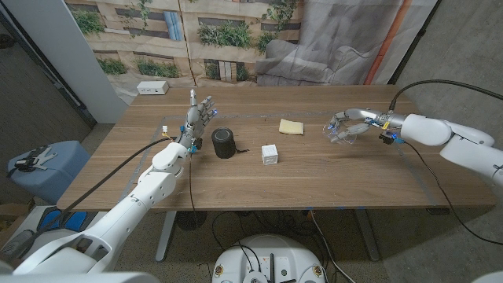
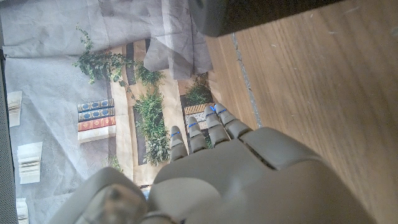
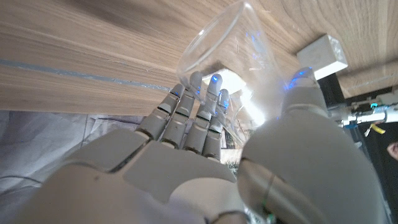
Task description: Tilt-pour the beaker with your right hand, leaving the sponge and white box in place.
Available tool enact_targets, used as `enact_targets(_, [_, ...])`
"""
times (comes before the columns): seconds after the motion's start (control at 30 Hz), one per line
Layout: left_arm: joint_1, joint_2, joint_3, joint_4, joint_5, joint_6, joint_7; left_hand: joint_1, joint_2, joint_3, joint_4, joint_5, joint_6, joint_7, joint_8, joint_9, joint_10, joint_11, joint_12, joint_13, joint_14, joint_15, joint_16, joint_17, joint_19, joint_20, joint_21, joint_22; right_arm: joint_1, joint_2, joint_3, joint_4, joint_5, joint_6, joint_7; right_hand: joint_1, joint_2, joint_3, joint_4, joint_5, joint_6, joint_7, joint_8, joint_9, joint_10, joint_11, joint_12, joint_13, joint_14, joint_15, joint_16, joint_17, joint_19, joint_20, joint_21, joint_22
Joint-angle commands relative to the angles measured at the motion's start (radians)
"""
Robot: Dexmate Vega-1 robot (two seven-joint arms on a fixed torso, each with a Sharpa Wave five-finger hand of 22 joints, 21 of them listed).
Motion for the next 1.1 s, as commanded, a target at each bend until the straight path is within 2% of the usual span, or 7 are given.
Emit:
enact_targets(0.03, [0.000,0.000,0.000,0.001,0.000,0.000,-0.001,0.001,0.025,-0.009,0.000,0.004,0.000,-0.009,0.004,0.004,0.009,0.000,0.006,0.003,0.006,0.000,0.005,0.005,0.006,-0.010,0.007,0.003,-0.065,0.043,0.033,0.044,0.166,0.025,-0.113,0.052,0.163,0.026,0.020,-0.003,0.142,-0.141,0.022,0.003,0.106,-0.107,-0.005,0.003,-0.007,-0.154,-0.004,0.003,0.001,-0.006,-0.004,0.004])
enact_targets(0.5, [-0.001,-0.001,0.001,0.002,0.000,-0.001,-0.001,0.001,0.025,-0.009,0.000,0.004,0.001,-0.010,0.004,0.004,0.009,0.000,0.005,0.003,0.006,-0.001,0.005,0.005,0.006,-0.010,0.007,0.003,-0.133,0.118,0.054,0.064,0.228,0.069,-0.225,0.053,0.157,0.022,0.017,-0.002,0.138,-0.137,0.022,0.001,0.096,-0.108,-0.018,-0.004,-0.018,-0.151,-0.001,0.012,-0.005,-0.013,-0.006,0.004])
enact_targets(0.97, [0.000,0.000,0.000,0.001,0.000,-0.001,-0.001,0.001,0.025,-0.009,0.000,0.004,0.001,-0.008,0.004,0.004,0.009,0.000,0.006,0.003,0.006,0.001,0.005,0.005,0.006,-0.009,0.007,0.003,-0.146,0.210,0.054,0.136,0.247,0.142,-0.299,0.061,0.149,0.019,0.011,-0.002,0.127,-0.139,0.018,-0.002,0.085,-0.108,-0.032,-0.010,-0.032,-0.152,0.000,0.020,-0.007,-0.017,-0.006,0.003])
enact_targets(1.1, [0.000,0.000,0.000,0.001,0.000,0.000,-0.001,0.002,0.025,-0.009,0.000,0.004,0.001,-0.009,0.004,0.004,0.010,0.001,0.006,0.003,0.006,0.000,0.005,0.005,0.006,-0.010,0.007,0.003,-0.146,0.238,0.051,0.164,0.259,0.173,-0.309,0.060,0.150,0.018,0.013,-0.001,0.124,-0.142,0.017,-0.003,0.062,-0.105,-0.049,-0.017,-0.040,-0.150,-0.001,0.023,-0.006,-0.017,-0.005,0.003])
